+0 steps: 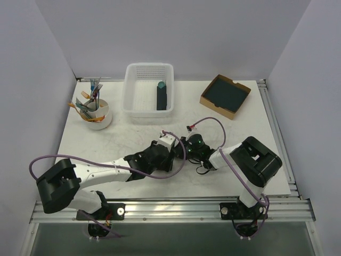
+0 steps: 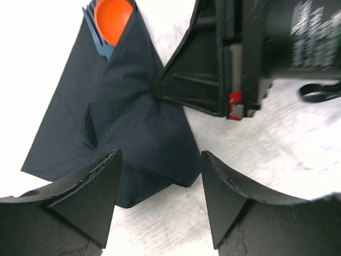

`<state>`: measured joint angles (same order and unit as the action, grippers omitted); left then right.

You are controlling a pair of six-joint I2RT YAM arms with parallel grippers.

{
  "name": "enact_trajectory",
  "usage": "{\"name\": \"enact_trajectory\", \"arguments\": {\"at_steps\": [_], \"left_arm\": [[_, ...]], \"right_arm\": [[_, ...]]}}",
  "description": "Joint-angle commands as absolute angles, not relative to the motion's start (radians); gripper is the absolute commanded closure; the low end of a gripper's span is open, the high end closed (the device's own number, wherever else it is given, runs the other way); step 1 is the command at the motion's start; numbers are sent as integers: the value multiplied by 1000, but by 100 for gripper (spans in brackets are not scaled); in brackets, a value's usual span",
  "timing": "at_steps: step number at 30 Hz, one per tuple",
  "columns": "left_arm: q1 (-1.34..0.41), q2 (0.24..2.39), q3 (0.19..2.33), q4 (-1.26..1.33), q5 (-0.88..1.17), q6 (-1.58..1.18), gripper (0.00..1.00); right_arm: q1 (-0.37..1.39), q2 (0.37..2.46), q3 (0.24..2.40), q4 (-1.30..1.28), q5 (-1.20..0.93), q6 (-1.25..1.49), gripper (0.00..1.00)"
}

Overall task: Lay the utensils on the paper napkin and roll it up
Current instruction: Roll the napkin at the center of the board.

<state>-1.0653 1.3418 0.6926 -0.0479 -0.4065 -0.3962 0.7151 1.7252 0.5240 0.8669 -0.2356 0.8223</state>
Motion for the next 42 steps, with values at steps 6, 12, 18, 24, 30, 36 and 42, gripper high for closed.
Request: {"name": "enact_trajectory", "arguments": {"at_steps": [6,12,18,24,30,36,42], "left_arm": [[-1083,1434,698,70,-416,-368,31],[-1088,1474,686,84,-416,-356,31],[-1089,1479,666,78,-422,-367,32],[-1089,1448,623,100,-413,-347,32],[-1089,1457,601,129,-410,-321,32],[-1089,1491,600,138,-399,-319,32],[-1089,1509,592,143,-391,-324,32]], "right_arm": [[721,1703,517,813,-210,821,100],[721,1704,518,819,-215,824,100],[721,1707,518,822,-221,822,100],[719,1710,517,827,-222,825,100],[719,1715,520,830,-229,827,100],[718,1707,522,830,-236,830,100],[701,1668,517,827,-262,825,95]]}}
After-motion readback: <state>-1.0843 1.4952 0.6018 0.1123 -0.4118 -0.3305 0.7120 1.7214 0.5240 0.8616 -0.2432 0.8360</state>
